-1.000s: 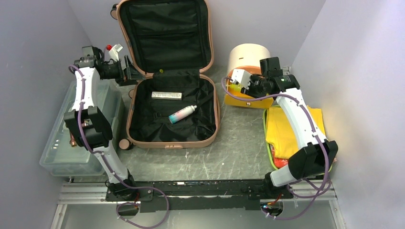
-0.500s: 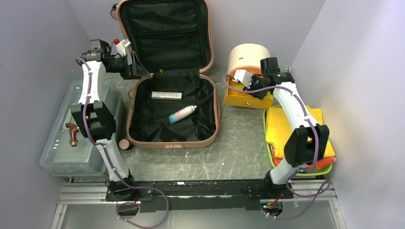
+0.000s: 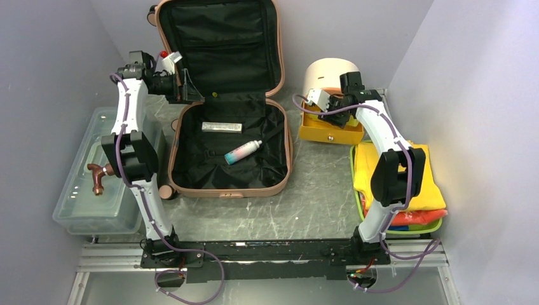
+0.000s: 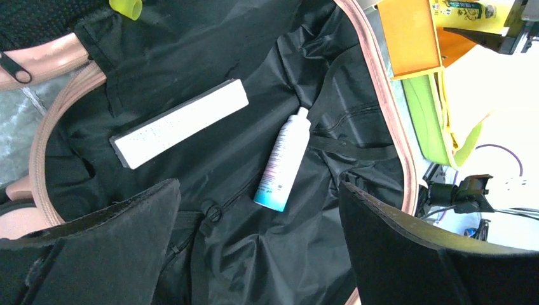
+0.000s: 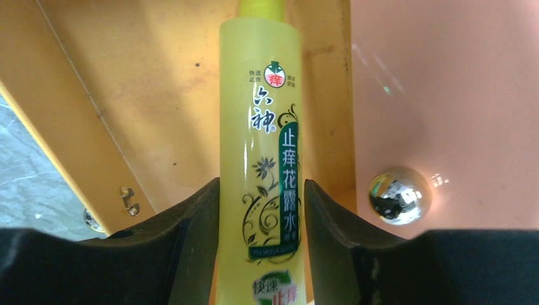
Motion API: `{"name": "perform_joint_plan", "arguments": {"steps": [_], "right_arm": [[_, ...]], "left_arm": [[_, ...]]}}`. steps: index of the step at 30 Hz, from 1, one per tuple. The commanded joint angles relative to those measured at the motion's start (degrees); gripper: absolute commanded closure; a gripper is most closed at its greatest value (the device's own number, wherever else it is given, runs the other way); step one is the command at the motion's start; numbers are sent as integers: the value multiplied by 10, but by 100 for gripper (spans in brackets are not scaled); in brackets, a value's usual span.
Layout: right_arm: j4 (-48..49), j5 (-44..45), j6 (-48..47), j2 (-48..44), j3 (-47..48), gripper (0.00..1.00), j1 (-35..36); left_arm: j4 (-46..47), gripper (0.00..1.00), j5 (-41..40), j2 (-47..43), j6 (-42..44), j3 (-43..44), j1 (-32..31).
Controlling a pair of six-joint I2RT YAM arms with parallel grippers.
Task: Open, take out, and arrange the luggage
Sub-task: Place the makeup in the drawer.
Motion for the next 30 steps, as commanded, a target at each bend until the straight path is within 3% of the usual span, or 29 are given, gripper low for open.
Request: {"name": "perform_joint_plan", "arguments": {"steps": [1,7,19,24,30], "right_arm": [[13,-17,-7,-1,47,47,-2],[-15,-12,-1,-3,72,36,-2],[-46,-17,34,-72,117,33,2],[-42,-14,35,-103,108,33,7],[-46,-5,35,-126,99,32,8]], "left_arm": [[-3,1,-20,22,17,42,-4],[24,1,-85,52,4,88,-6],[176,1,-114,123,-66,122,-39],[270,8,-154,127,-63,75,-65],[308,20,-218,160,-49,72,-89]]}}
